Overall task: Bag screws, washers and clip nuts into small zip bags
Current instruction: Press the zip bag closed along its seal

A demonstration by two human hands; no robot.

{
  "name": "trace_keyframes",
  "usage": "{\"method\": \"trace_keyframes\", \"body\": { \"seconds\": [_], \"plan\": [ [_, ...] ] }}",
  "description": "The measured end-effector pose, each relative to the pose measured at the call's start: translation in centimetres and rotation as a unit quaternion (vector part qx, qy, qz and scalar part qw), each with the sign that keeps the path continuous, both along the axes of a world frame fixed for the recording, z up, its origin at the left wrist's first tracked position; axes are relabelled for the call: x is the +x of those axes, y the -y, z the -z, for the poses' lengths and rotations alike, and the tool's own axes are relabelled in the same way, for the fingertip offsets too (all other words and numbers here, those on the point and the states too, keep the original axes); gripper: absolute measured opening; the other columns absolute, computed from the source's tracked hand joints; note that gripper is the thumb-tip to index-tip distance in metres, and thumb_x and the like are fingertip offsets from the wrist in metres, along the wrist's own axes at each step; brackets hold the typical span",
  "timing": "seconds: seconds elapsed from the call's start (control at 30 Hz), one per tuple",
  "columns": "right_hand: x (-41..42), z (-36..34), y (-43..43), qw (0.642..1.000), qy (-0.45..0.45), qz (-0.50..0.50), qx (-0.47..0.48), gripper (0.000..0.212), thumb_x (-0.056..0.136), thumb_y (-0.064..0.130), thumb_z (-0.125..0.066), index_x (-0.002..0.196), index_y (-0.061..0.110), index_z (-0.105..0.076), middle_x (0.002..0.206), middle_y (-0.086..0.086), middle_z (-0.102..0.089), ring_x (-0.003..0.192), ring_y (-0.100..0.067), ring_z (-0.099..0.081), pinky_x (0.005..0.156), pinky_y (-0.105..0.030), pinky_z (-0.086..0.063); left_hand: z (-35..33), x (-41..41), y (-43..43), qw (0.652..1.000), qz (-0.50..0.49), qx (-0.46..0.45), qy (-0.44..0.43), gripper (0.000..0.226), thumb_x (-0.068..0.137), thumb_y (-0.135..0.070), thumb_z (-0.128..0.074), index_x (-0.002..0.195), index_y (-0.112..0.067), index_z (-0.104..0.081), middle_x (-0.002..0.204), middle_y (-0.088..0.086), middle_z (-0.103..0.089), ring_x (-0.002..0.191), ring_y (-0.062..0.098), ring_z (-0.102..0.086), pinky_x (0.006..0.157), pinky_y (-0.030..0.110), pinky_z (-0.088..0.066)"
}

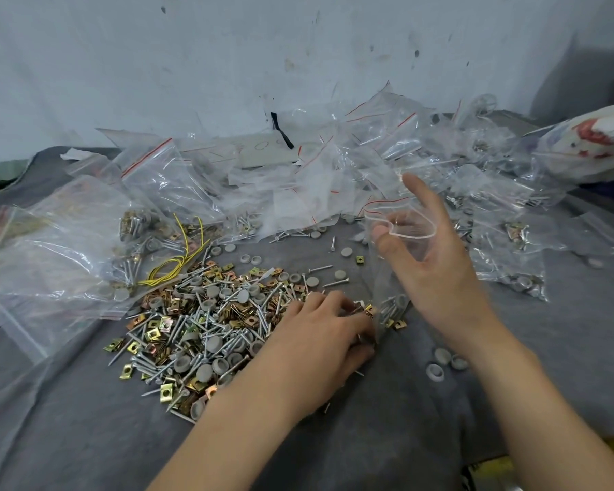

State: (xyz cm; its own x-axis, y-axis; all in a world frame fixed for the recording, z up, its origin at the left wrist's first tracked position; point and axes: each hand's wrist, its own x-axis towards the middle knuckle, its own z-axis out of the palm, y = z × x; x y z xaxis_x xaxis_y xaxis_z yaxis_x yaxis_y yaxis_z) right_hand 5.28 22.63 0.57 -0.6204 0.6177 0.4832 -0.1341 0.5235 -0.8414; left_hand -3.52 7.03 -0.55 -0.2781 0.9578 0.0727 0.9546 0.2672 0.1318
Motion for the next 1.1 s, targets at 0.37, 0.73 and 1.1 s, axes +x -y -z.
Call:
{"method": "trace_keyframes", "body": {
  "seconds": [0.37,0.73,1.1],
  "plan": [
    [-0.3,0.0,0.7,0.999,0.012,-0.008,0.037,0.066,0.093,0.045,-0.066,0.150,0.043,-0.033,0.107,0.034,-0.062,0.102,0.014,-0.060,0.080,0.002,-0.038,-4.8,-3.6,0.2,0.928,-0.107,0.307,0.183,0.024,0.099,-0.029,-0.054,0.121,-0.031,-0.061,0.097,-0.024,-0.060,0.088,-0.010,-0.057,0.074,0.008,-0.046],
    [-1.1,0.6,1.7,0.995,0.043,-0.038,0.081,0.070,0.089,0.051,-0.063,0.149,0.054,-0.027,0.109,0.031,-0.063,0.096,0.012,-0.063,0.079,0.000,-0.041,-6.9,-2.1,-1.0,0.915,-0.033,0.346,0.204,0.027,0.096,-0.019,-0.060,0.112,-0.040,-0.065,0.093,-0.023,-0.065,0.091,-0.005,-0.060,0.070,0.004,-0.037],
    [-0.8,0.6,1.2,0.997,0.033,-0.032,0.063,0.069,0.088,0.046,-0.065,0.148,0.051,-0.032,0.108,0.026,-0.065,0.098,0.006,-0.063,0.080,-0.003,-0.041,-6.5,-2.8,-0.3,0.904,-0.063,0.377,0.193,0.022,0.099,-0.028,-0.055,0.119,-0.036,-0.062,0.098,-0.023,-0.065,0.091,-0.008,-0.059,0.070,0.003,-0.039]
  ]
}}
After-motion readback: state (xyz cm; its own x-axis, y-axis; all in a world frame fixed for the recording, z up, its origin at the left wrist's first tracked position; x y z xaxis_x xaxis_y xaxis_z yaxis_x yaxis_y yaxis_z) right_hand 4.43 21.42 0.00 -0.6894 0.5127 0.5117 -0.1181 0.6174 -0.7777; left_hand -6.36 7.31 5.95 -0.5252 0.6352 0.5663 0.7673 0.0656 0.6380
